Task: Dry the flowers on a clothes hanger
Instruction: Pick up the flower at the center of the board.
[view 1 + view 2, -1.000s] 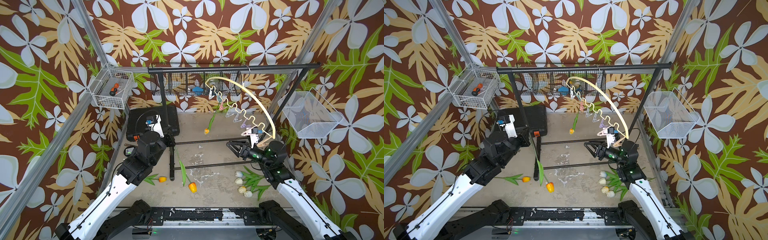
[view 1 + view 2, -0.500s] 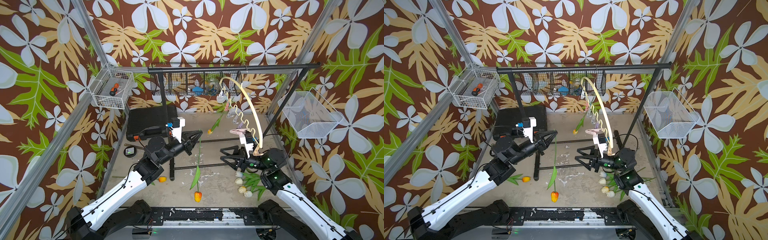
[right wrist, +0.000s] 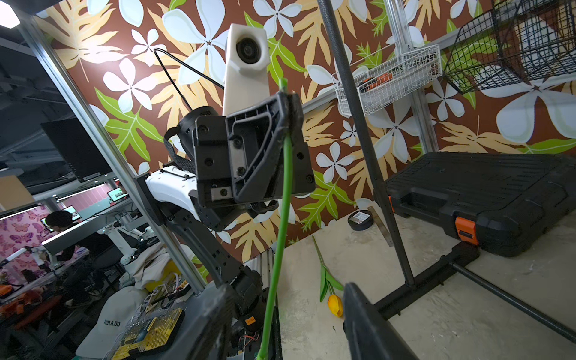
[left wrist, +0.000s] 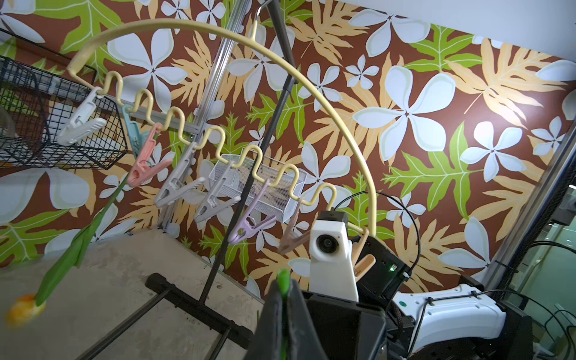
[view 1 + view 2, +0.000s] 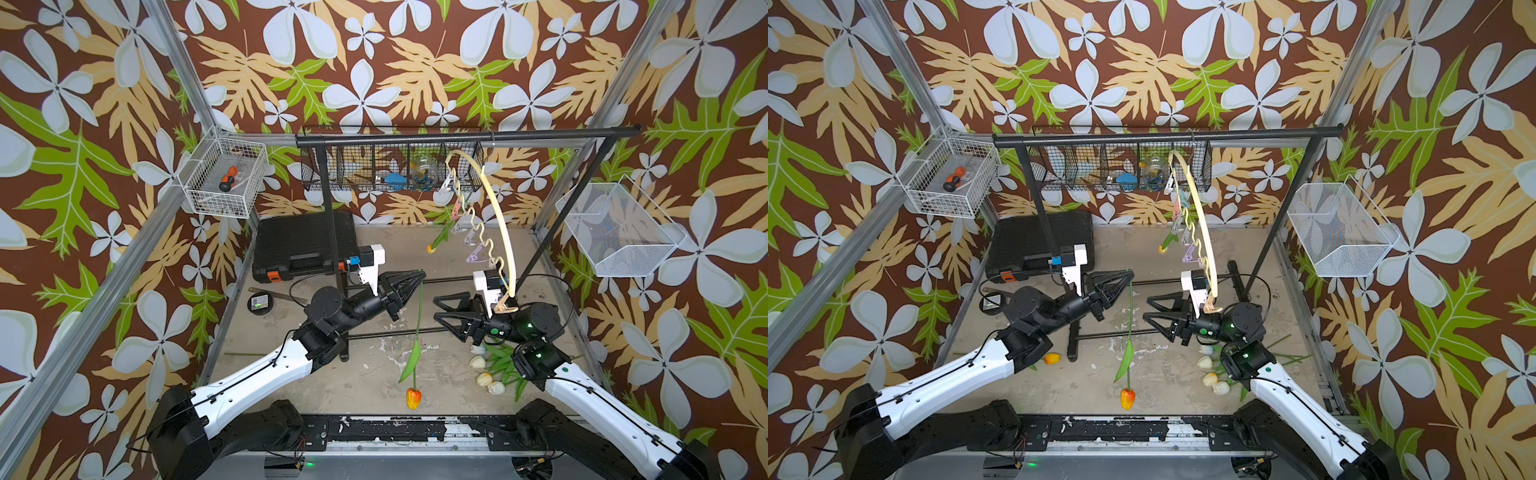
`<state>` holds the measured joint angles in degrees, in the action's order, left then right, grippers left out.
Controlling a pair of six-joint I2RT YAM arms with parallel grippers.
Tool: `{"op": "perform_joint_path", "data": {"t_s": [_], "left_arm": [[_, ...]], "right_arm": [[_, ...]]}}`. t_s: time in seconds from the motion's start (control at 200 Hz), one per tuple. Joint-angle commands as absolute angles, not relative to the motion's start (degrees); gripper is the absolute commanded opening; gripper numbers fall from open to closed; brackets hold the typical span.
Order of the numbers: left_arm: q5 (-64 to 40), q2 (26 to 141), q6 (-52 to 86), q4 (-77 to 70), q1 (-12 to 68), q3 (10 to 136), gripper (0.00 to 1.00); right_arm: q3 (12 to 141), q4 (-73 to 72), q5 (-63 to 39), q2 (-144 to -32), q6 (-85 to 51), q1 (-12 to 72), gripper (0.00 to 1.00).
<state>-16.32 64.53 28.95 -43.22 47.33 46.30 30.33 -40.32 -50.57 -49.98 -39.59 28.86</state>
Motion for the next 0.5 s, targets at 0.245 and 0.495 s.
{"op": "perform_joint_path", "data": {"t_s": [0.245, 0.495], "left_arm": [[-14.33, 68.70, 31.58, -50.81, 48.69, 48.68, 0.00], [-14.61, 70.31, 31.91, -51.66, 49.04, 49.65, 0.00]], "right_arm": [[29.78, -43.77, -51.30, -51.24, -38.31, 30.25, 0.56], [30.28, -42.06, -50.75, -51.55, -37.23, 30.41, 0.50]]}}
